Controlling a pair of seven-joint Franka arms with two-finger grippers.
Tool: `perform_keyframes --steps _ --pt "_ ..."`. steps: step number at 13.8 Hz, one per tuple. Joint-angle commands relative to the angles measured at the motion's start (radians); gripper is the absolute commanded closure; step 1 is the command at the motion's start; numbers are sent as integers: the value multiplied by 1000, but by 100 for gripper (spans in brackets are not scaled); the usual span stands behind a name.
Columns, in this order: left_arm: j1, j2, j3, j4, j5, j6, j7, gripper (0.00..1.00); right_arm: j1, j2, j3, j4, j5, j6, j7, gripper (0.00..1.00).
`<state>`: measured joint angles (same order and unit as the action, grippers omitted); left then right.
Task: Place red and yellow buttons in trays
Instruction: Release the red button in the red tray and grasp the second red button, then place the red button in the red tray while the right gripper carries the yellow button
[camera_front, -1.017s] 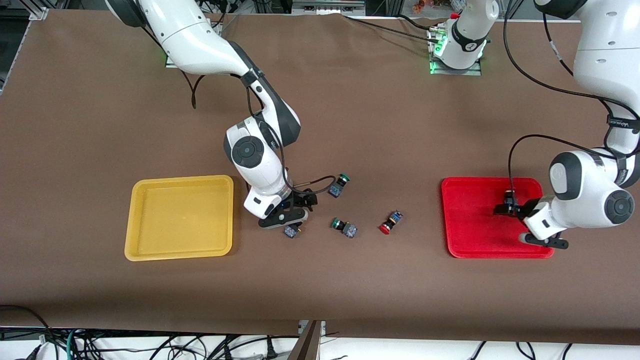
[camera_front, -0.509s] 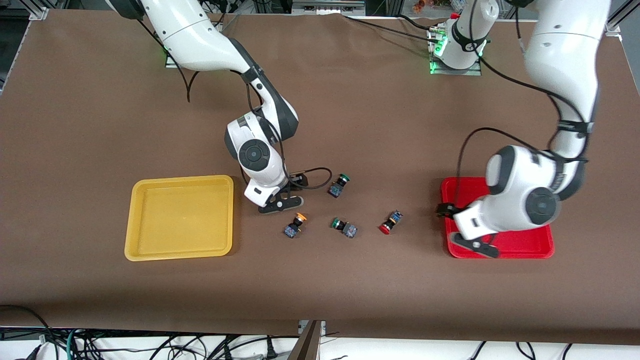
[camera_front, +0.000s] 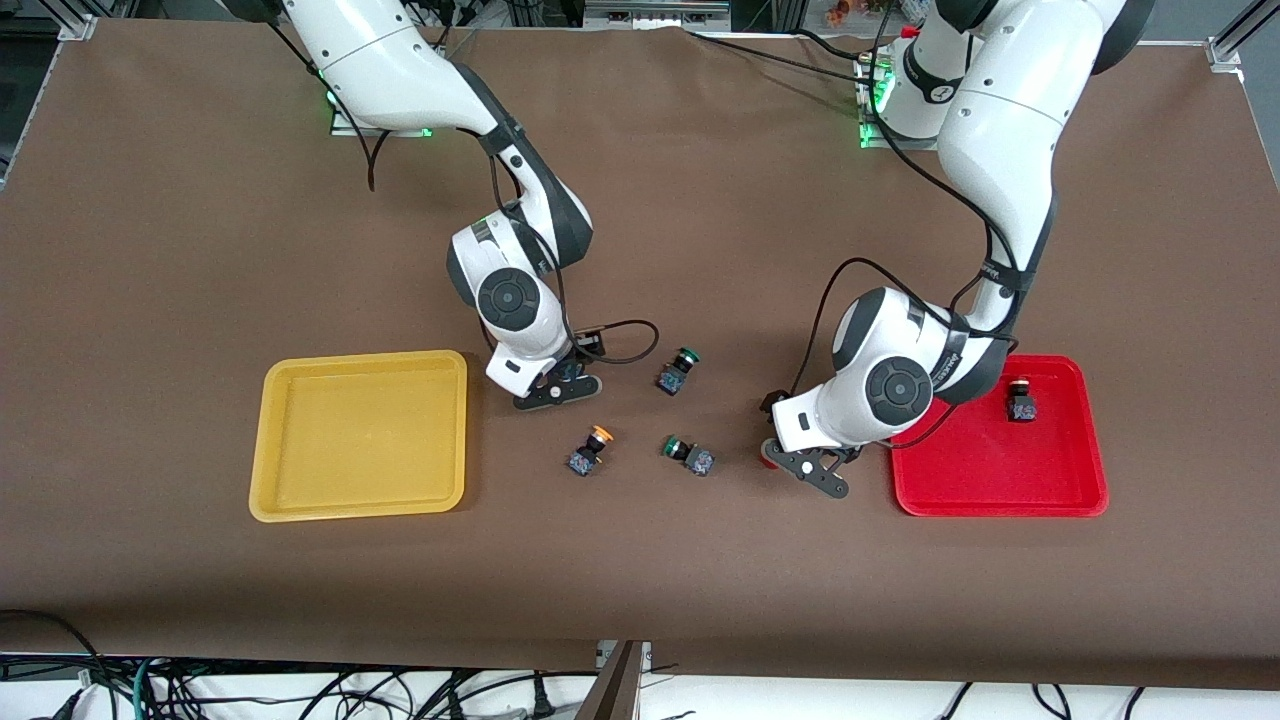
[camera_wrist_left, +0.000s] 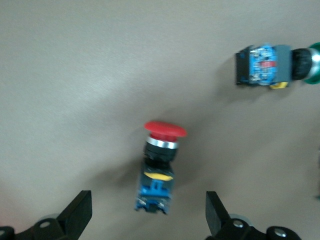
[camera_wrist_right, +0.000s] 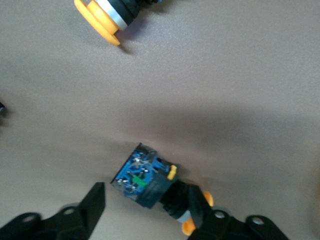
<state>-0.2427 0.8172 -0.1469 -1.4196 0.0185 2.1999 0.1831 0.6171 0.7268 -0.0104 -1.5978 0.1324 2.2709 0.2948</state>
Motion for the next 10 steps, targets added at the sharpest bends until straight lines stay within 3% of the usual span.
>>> perform_keyframes --steps 1,3,5,6,7,8,9,10 --pt "-15 40 9 30 57 29 7 0 9 -15 0 -40 -13 31 4 31" --pt "-36 46 9 25 51 29 4 0 6 -7 -3 -39 -22 56 -5 30" --pt "-40 46 9 15 55 30 4 0 6 9 -3 -39 -34 87 -2 18" --pt "-46 46 9 11 57 44 4 11 9 19 -3 -40 -36 101 1 11" --pt "-49 46 9 11 57 46 3 48 10 22 -3 -40 -36 104 0 7" --pt "-49 45 9 10 55 44 -11 75 12 22 -3 -40 -36 104 -3 7" --pt "-37 40 9 10 55 38 -30 94 12 22 -3 -40 -37 104 -3 8" --pt "-24 31 10 10 55 35 -27 100 10 22 -3 -42 -36 104 -3 13"
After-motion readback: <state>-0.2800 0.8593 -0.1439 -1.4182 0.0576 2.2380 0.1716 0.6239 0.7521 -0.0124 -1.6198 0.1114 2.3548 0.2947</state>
